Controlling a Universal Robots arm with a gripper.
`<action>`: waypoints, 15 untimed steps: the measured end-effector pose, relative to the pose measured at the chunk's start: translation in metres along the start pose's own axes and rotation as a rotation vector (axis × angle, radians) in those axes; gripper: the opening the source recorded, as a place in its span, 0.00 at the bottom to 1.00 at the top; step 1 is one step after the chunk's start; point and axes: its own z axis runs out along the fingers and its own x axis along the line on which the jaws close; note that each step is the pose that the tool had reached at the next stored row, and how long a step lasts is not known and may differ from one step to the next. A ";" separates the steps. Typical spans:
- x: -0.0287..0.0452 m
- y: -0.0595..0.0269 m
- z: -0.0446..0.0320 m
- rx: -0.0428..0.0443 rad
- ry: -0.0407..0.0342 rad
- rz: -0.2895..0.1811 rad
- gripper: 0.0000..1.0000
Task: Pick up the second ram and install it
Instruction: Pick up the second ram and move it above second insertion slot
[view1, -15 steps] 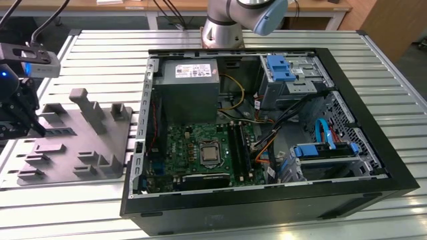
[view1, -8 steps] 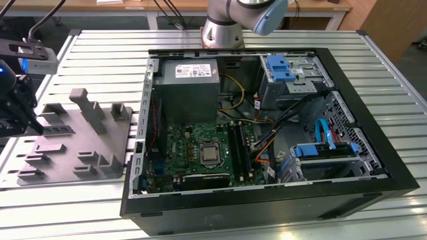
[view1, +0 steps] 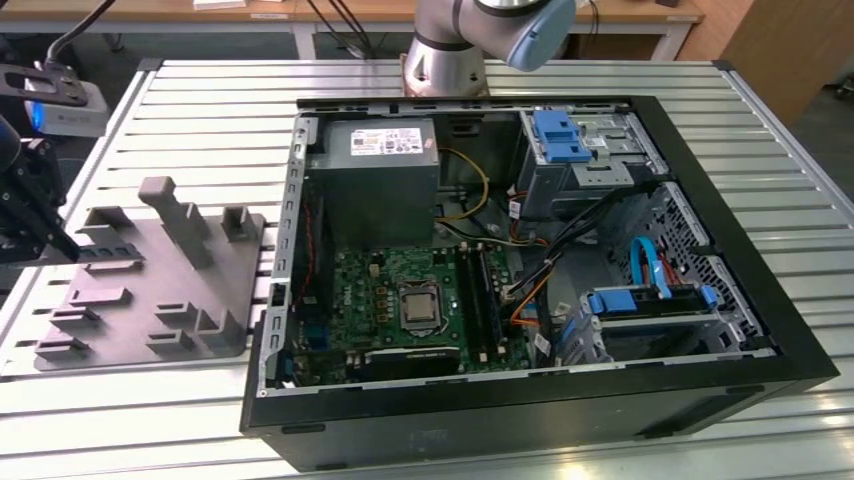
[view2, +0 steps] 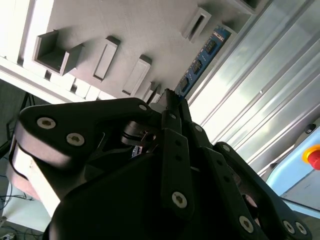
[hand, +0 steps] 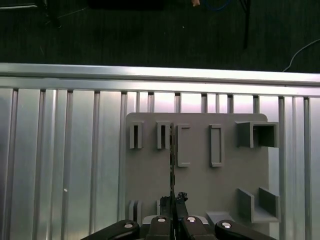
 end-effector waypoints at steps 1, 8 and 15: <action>-0.0001 0.0001 -0.0019 0.0000 -0.0004 0.000 0.14; -0.0006 0.0006 -0.0149 -0.0001 -0.0029 0.000 0.14; -0.0010 0.0011 -0.0269 0.0000 -0.0056 0.000 0.14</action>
